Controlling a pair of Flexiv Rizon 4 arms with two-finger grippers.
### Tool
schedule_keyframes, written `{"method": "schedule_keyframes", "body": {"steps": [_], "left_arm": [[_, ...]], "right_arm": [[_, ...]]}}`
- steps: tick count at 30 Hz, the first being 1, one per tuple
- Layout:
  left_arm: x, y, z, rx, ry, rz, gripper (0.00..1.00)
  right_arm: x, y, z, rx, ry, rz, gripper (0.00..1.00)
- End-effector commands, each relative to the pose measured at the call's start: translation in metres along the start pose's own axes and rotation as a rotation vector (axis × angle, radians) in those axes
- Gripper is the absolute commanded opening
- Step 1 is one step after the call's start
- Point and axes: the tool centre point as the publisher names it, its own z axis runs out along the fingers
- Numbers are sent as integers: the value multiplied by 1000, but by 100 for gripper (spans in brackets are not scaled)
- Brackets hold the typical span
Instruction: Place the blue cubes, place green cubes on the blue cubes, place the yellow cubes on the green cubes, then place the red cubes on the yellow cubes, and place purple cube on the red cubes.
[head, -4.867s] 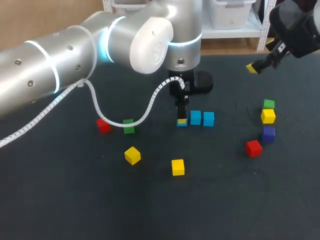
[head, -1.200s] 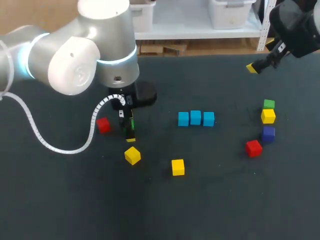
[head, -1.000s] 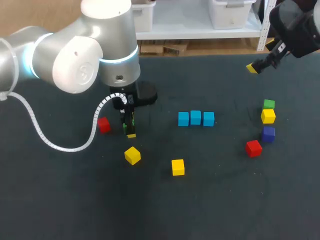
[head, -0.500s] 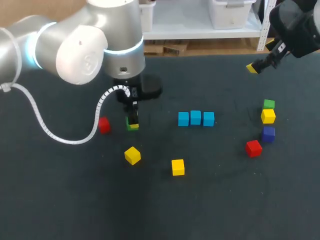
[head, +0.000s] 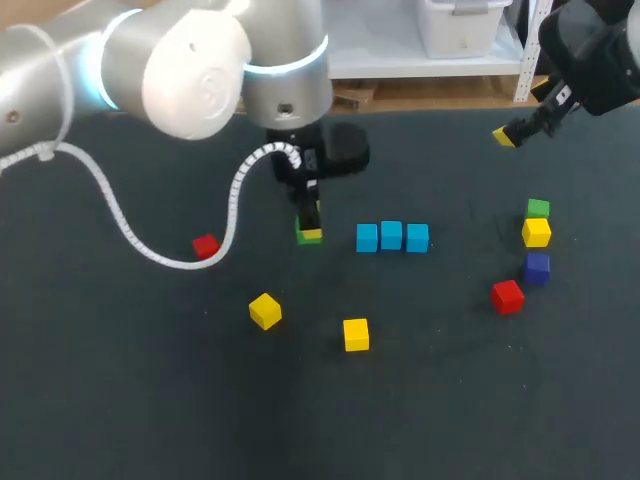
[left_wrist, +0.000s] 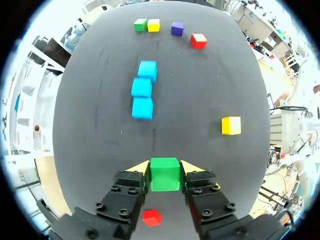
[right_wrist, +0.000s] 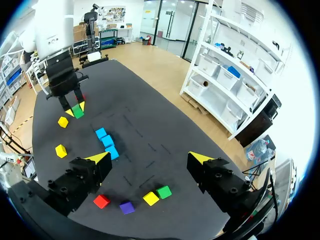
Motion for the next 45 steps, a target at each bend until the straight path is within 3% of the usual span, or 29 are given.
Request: {"method": "schedule_keyframes", "body": {"steps": [1, 7, 17, 29, 45], "left_arm": [[-29, 18, 1, 51, 45, 22, 0], [-50, 29, 4, 69, 93, 55, 0], [-73, 30, 10, 117, 109, 84, 0], [-78, 41, 19, 134, 62, -18, 0], [-86, 50, 32, 143, 69, -4, 0]], "right_arm": [[1, 2, -1, 10, -1, 2, 100], [1, 2, -1, 10, -1, 2, 100], [1, 2, -1, 10, -1, 2, 100], [1, 2, -1, 10, -1, 2, 100], [1, 2, -1, 10, -1, 2, 100]]}}
